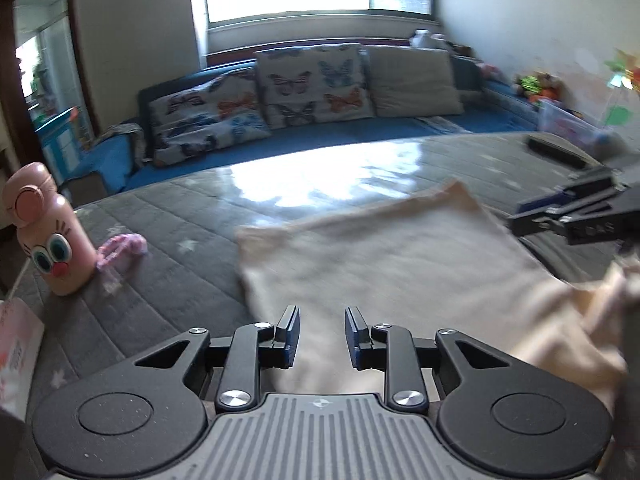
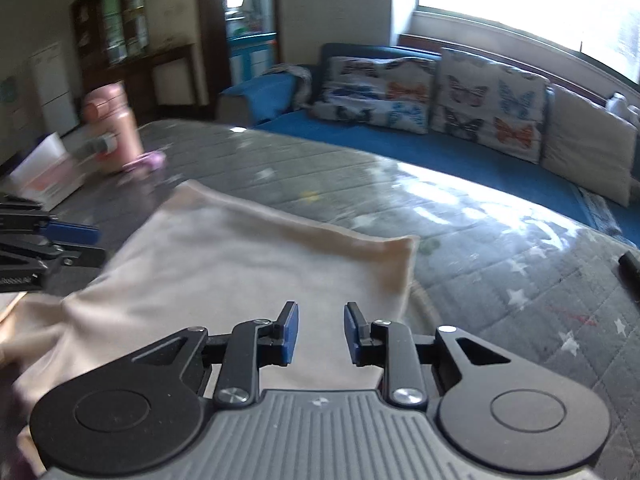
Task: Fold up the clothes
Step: 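Lay the shirt flat on the table with both grippers and release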
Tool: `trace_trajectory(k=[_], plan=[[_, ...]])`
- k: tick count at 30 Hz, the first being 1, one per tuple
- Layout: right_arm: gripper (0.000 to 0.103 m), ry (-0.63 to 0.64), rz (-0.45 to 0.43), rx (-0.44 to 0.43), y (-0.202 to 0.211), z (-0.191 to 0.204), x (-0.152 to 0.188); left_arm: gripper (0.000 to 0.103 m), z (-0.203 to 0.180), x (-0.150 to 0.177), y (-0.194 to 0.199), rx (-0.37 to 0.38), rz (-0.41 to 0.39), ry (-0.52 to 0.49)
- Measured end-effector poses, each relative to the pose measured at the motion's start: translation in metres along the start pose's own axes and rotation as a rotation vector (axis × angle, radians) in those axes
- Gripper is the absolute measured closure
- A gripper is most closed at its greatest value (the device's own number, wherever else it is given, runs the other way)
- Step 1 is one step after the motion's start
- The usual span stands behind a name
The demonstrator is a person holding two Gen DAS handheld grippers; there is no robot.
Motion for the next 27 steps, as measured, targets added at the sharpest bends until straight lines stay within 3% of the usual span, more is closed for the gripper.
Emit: trace_trajectory(k=[10,16,20,21,22,24,26,27], plan=[[0.067,0.093,0.042,-0.176,0.049,0.074,0.052,0.062,-0.045,0.042,0.074,0.154,-0.046,-0.017],[0.065,0.136,0.084,-0.243,0.052,0.108,0.082,0.060,-0.061,0.060,0.078,0.173,-0.032,-0.045],[0.066,0.175,0.094,-0.203,0.047,0.120,0.095,0.060,-0.074,0.070,0.077,0.151,-0.049,-0.107],[0.068,0.172,0.094,-0.194,0.046,0.121,0.097,0.062,-0.077,0.071,0.075,0.146,-0.048,-0.117],[0.068,0.164,0.096,-0.191,0.045,0.121,0.099,0.071,-0.077,0.073,0.072,0.145,-0.044,-0.120],[0.086,0.153,0.098,-0.181,0.044,0.120,0.102,0.090,-0.078,0.076,0.069,0.143,-0.039,-0.119],[0.091,0.160,0.085,-0.159,0.048,0.119,0.104,0.096,-0.077,0.078,0.069,0.144,-0.041,-0.114],[0.098,0.164,0.077,-0.151,0.050,0.119,0.104,0.099,-0.076,0.078,0.071,0.145,-0.048,-0.111]])
Point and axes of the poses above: each gripper's, at about its wrist camera, not at the fingertips, and y roughly against the way its jaws point, z to its left, x to its underside, the point moved 1 cm from there along -y, roughly the way its jaws point, and after that the axes turned 13 degrees about -x, right-handed, at the moved point
